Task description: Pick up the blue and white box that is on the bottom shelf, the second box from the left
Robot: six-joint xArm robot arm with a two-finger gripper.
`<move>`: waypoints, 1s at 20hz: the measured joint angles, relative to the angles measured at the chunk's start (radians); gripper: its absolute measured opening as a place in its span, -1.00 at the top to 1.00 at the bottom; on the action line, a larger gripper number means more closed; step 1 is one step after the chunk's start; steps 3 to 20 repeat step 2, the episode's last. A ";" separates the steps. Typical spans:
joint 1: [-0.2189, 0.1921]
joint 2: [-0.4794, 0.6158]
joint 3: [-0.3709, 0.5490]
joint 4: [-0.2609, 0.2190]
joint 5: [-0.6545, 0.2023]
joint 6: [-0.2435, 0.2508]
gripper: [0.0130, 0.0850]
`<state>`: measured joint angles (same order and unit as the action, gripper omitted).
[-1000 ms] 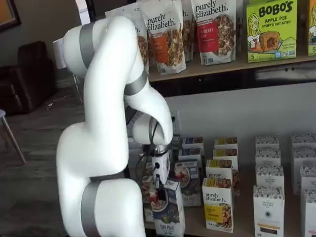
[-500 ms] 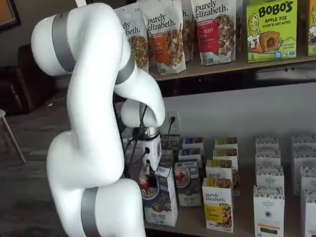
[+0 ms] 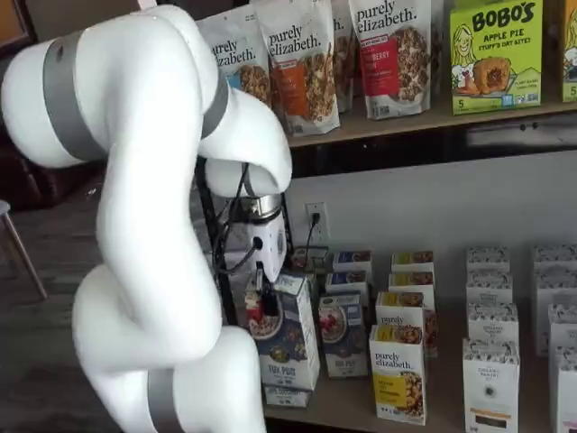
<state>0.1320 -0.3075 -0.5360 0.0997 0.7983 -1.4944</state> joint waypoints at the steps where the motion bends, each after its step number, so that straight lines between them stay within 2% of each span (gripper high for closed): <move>1: 0.000 -0.018 -0.004 -0.004 0.023 0.004 0.00; 20: -0.001 -0.029 -0.008 -0.007 0.038 0.007 0.00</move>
